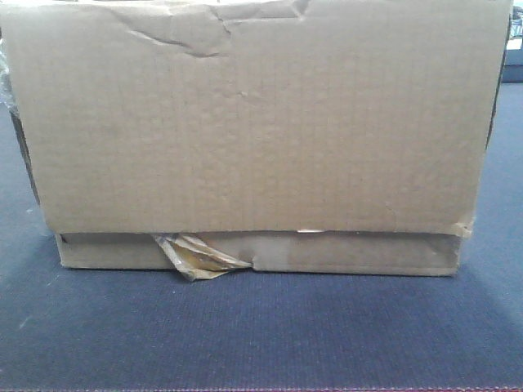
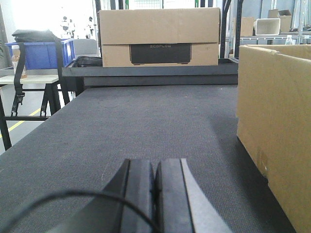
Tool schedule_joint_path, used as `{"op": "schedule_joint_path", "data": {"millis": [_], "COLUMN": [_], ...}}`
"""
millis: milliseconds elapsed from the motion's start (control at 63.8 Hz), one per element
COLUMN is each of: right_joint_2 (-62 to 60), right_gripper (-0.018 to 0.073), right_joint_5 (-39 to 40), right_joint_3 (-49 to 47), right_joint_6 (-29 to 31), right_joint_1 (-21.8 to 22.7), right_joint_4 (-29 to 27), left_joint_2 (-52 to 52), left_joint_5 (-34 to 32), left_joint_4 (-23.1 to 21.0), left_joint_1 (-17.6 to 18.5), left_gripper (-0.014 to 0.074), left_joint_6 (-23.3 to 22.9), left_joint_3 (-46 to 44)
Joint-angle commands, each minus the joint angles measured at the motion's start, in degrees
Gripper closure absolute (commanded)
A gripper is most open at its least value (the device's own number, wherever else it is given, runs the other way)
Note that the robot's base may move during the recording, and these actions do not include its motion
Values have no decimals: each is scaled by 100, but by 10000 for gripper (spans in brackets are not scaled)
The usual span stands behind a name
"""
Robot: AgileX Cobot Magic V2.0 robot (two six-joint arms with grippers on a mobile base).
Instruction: Grab carton from right shelf to conveyor
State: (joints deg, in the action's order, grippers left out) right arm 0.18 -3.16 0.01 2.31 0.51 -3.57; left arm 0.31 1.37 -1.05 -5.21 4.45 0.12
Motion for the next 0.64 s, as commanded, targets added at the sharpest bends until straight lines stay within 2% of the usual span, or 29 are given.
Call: {"op": "schedule_joint_path", "data": {"millis": [0, 627], "right_joint_2": [-18, -18], "right_gripper": [627, 627], "right_joint_5": [165, 165], "right_joint_3": [-1, -1], "right_joint_6": [47, 47], "right_joint_1": [39, 39], "right_joint_4": [11, 11], "left_joint_2": [-31, -31], "left_joint_5": [-82, -82], "left_joint_4": [-40, -40], "left_joint_1": [-11, -11], "left_gripper": [615, 615], "left_joint_6": [8, 8], "left_joint_3": [-12, -12]}}
